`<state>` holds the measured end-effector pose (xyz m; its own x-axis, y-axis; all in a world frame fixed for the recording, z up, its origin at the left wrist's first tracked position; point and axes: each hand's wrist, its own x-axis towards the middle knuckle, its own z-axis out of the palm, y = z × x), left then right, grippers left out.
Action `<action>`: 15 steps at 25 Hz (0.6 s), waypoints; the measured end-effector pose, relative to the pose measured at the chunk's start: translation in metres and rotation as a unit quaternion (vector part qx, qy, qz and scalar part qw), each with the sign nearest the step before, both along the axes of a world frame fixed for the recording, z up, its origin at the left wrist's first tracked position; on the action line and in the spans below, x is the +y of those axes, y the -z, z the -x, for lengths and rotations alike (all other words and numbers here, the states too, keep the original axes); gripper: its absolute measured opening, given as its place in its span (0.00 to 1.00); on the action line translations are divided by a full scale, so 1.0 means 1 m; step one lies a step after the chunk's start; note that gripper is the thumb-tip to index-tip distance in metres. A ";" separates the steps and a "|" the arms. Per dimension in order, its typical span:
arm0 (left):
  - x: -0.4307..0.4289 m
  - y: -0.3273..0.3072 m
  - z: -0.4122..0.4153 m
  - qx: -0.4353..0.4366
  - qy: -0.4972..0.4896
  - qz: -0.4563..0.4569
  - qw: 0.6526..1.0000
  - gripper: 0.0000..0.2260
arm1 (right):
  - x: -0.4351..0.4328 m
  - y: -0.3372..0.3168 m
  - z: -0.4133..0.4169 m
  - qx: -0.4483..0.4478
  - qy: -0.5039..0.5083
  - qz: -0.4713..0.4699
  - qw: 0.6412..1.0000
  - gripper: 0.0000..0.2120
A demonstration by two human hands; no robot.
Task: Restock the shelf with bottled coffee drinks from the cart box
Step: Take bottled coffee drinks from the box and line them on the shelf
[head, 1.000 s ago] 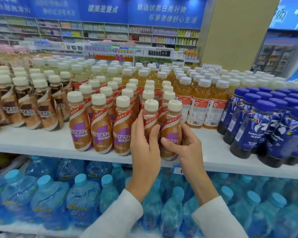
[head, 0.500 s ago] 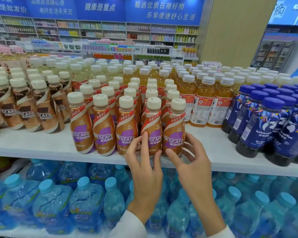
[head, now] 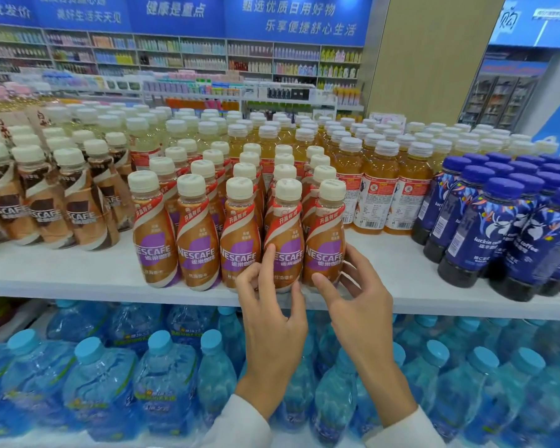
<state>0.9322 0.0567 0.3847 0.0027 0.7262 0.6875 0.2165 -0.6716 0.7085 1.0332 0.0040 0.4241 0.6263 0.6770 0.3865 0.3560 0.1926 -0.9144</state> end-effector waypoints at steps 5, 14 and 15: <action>-0.002 0.000 -0.004 -0.004 0.003 0.020 1.000 0.31 | 0.001 -0.001 -0.002 -0.001 0.002 0.008 1.000 0.28; -0.005 -0.007 -0.002 -0.007 0.007 0.029 1.000 0.30 | 0.004 0.007 0.003 -0.032 0.016 0.025 0.999 0.30; -0.005 -0.007 -0.002 -0.006 0.007 0.030 1.000 0.29 | 0.004 0.009 0.003 -0.038 0.017 0.029 0.999 0.30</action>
